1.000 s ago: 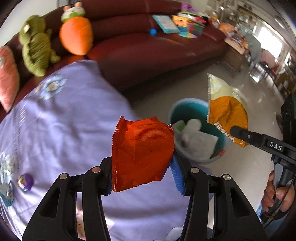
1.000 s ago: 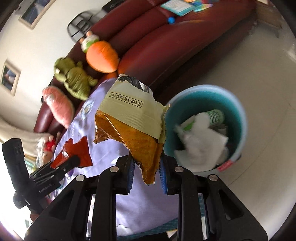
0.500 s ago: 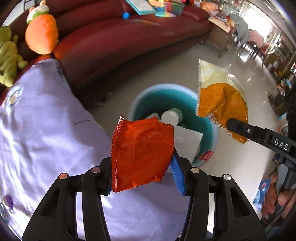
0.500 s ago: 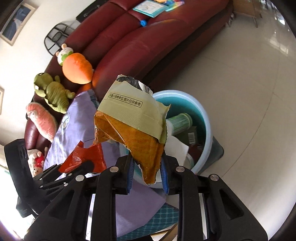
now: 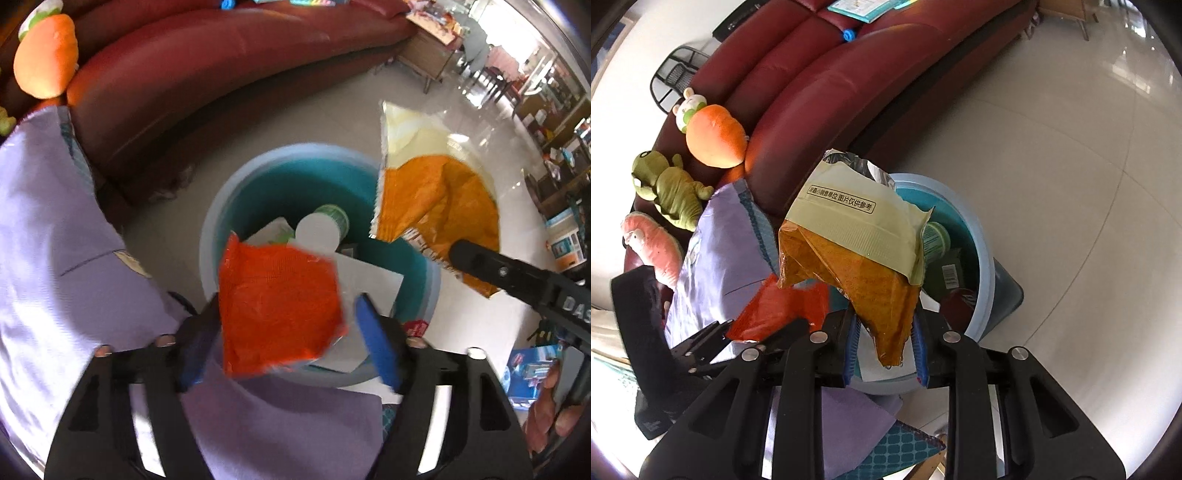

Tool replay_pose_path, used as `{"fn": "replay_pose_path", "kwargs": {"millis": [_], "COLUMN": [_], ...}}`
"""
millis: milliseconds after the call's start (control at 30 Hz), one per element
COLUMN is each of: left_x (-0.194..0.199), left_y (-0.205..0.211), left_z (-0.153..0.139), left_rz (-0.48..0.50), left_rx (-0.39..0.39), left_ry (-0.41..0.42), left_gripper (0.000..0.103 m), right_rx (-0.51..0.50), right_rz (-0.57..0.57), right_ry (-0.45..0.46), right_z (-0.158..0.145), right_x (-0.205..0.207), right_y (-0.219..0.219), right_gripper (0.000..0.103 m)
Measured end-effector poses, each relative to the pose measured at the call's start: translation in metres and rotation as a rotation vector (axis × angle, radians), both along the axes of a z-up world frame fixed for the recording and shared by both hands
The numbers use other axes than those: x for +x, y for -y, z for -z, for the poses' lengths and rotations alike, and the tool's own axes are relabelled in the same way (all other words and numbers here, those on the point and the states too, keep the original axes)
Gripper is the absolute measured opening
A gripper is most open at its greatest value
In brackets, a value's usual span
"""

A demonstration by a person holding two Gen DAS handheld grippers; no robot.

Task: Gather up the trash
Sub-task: 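Carry red packet and chip bag over the teal bucket and open both tools, then move both open tools back over the table toward the remaining wrappers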

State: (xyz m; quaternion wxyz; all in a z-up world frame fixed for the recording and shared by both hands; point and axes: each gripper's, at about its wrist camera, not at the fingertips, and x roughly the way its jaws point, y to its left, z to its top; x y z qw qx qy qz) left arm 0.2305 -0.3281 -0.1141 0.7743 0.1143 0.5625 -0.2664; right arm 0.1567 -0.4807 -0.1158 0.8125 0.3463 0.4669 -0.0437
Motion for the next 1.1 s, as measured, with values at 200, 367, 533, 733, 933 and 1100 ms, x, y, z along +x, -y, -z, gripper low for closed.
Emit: {"fn": "replay_pose_path", "kwargs": {"millis": [200, 367, 533, 733, 933, 1100], "left_x": [-0.001, -0.006, -0.012, -0.018, -0.024, -0.031], "left_y": [-0.011, -0.025, -0.037, -0.048, -0.072, -0.095], "left_z": [0.005, -0.008, -0.018, -0.023, -0.036, -0.050], "left_rz": [-0.011, -0.039, -0.057, -0.062, -0.092, -0.126], "left_rx": [0.006, -0.020, -0.042, -0.053, -0.068, -0.079], "left_ry": [-0.015, -0.004, 0.005, 0.006, 0.030, 0.052], "left_gripper": [0.080, 0.086, 0.088, 0.088, 0.089, 0.089], "right_rx": [-0.009, -0.001, 0.004, -0.021, -0.045, -0.063], "right_rz": [0.001, -0.018, -0.006, 0.031, 0.010, -0.026], "right_ry": [-0.009, -0.016, -0.044, -0.051, -0.038, -0.020], "right_z": [-0.001, 0.001, 0.004, -0.006, -0.022, -0.037], "right_x": [0.006, 0.010, 0.008, -0.001, -0.004, -0.003], "right_y": [-0.003, -0.005, -0.009, -0.008, -0.021, -0.043], "right_gripper": [0.025, 0.038, 0.070, 0.073, 0.073, 0.074]}}
